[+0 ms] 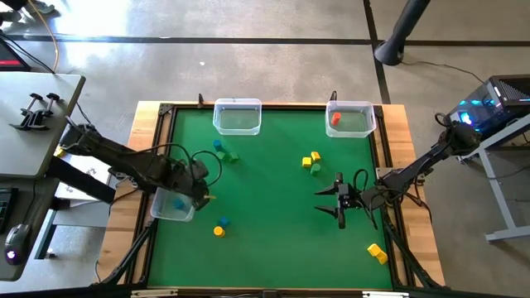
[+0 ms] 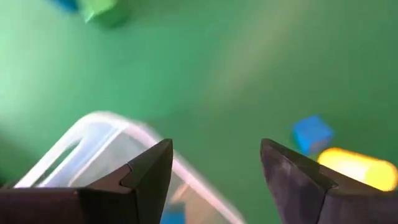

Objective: Sort blocks by size
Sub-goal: Put the green triangle block into the top left transparent bin

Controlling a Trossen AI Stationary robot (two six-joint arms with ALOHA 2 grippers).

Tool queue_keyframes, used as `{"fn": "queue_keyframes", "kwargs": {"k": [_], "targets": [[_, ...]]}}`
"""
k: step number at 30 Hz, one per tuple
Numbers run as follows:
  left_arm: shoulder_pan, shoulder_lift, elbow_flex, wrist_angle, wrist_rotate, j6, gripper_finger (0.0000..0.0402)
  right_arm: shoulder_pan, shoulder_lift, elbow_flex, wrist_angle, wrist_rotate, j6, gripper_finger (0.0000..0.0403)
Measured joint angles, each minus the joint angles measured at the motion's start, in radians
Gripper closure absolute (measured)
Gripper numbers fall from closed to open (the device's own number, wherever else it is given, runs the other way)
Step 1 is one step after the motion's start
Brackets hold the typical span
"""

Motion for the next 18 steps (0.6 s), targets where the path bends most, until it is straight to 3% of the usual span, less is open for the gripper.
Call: {"fn": "queue_keyframes", "kwargs": {"k": [11,18], "targets": [[0.083,0.067,0.000,0.305,-0.063,0.303,0.0172,0.000,0.000,0.000,0.000,0.000,0.000,0.0179],[0.191,0.176,0.000,0.495,0.002,0.484,0.0172,0.000,0.000,0.000,-0.003,0.000,0.001,0.0179]]}}
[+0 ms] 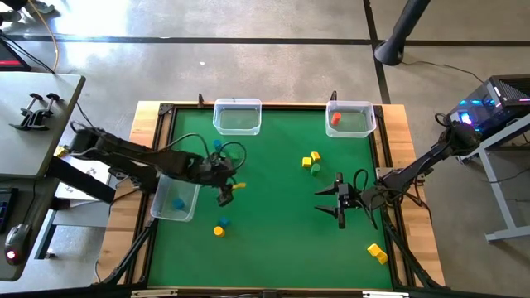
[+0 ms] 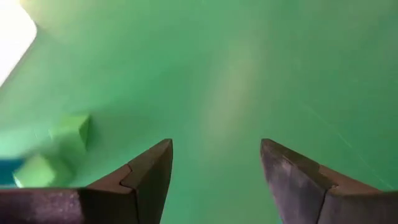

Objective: Sort blocks by size
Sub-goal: Put the green triangle block into the top left transparent bin

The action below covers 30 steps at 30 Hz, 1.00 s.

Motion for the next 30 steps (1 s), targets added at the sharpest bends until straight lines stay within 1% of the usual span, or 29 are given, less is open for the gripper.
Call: {"fn": "queue_keyframes", "kwargs": {"k": [2,6,8,10,16,21,24,30], "targets": [[0.035,0.040,0.000,0.044,-0.025,0.046,0.0172,0.000,0.000,0.000,-0.001,0.000,0.000,0.0179],[0.093,0.122,0.000,0.106,-0.142,0.147,0.0172,0.000,0.000,0.000,-0.003,0.000,0.001,0.0179],[0.119,0.158,0.001,0.124,-0.161,0.206,0.0172,0.000,0.000,0.000,-0.004,0.000,0.000,0.0179],[0.151,0.196,0.017,0.096,-0.161,0.232,0.0172,0.000,0.000,0.000,-0.003,0.000,0.001,0.0179],[0.271,0.305,0.127,-0.015,-0.148,0.242,0.0172,0.000,0.000,0.000,0.000,0.000,0.001,0.0179],[0.368,0.392,0.220,-0.130,-0.027,0.242,0.0166,0.000,0.000,0.000,-0.002,0.000,0.024,0.0179],[0.404,0.441,0.258,-0.199,-0.017,0.242,0.0158,0.000,0.000,0.000,-0.004,0.000,0.024,0.0179],[0.444,0.515,0.293,-0.237,-0.005,0.241,0.0143,0.000,0.000,0.000,-0.005,0.000,0.024,0.0179]]}}
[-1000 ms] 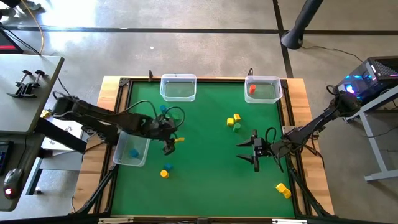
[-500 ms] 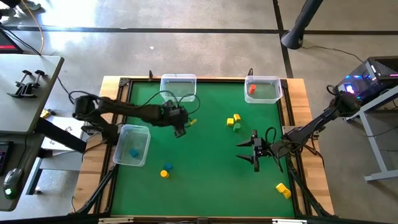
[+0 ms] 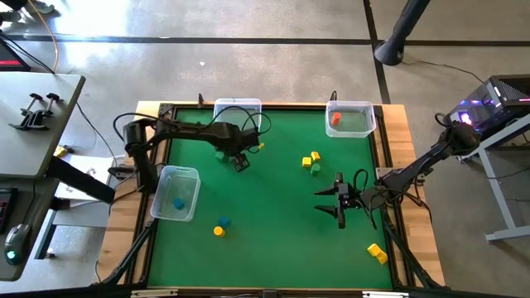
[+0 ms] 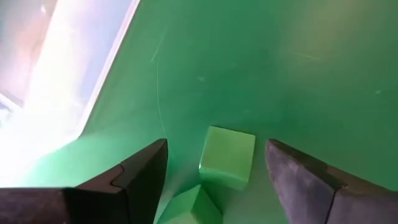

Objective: Sort blocks by size
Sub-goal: Put the green triangle block into the top left transparent bin

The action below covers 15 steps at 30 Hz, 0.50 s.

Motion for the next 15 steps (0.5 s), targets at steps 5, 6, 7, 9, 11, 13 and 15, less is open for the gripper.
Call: {"fn": "queue_keyframes", "kwargs": {"k": [5,6,7,9,11,13,15], "targets": [[0.008,0.022,0.000,-0.018,0.005,0.001,0.0142,0.000,0.000,0.000,0.000,0.000,0.000,0.0179],[0.008,0.022,0.000,-0.022,0.007,0.008,0.0142,0.000,0.000,0.000,-0.001,0.000,0.000,0.0179],[0.008,0.021,0.000,-0.021,0.007,0.020,0.0142,0.000,0.000,0.000,-0.001,0.000,0.000,0.0179],[0.008,0.021,0.000,-0.021,0.008,0.032,0.0142,0.000,0.000,0.000,0.000,0.000,0.000,0.0179],[0.008,0.021,0.000,-0.022,0.020,0.032,0.0142,0.000,0.000,0.000,0.000,0.000,0.000,0.0179],[0.008,0.026,0.000,-0.019,0.041,0.032,0.0142,0.000,0.000,0.000,0.000,0.000,0.001,0.0179],[0.008,0.036,0.000,-0.020,0.048,0.033,0.0142,0.000,0.000,0.000,0.000,0.000,0.003,0.0179]]}}
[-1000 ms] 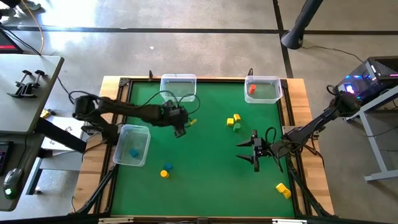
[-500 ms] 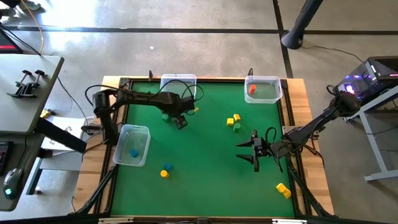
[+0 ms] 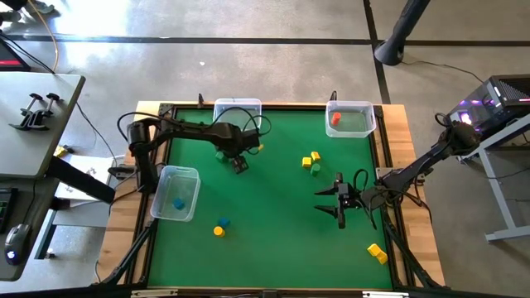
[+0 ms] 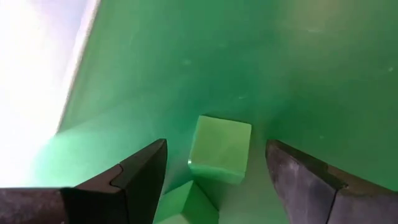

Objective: Sort blocks by size
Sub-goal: Put the green triangle block into the top left transparent bin

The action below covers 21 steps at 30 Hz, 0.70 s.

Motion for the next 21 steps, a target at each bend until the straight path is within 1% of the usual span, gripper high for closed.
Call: {"fn": "queue_keyframes", "kwargs": {"k": [8,21], "targets": [[-0.012,0.042,0.005,-0.004,-0.015,0.007,0.0142,0.000,0.000,0.000,0.000,0.000,0.000,0.0179],[-0.012,0.041,0.002,-0.040,-0.008,0.011,0.0145,0.000,0.000,0.000,-0.015,0.000,0.017,0.0179]]}}
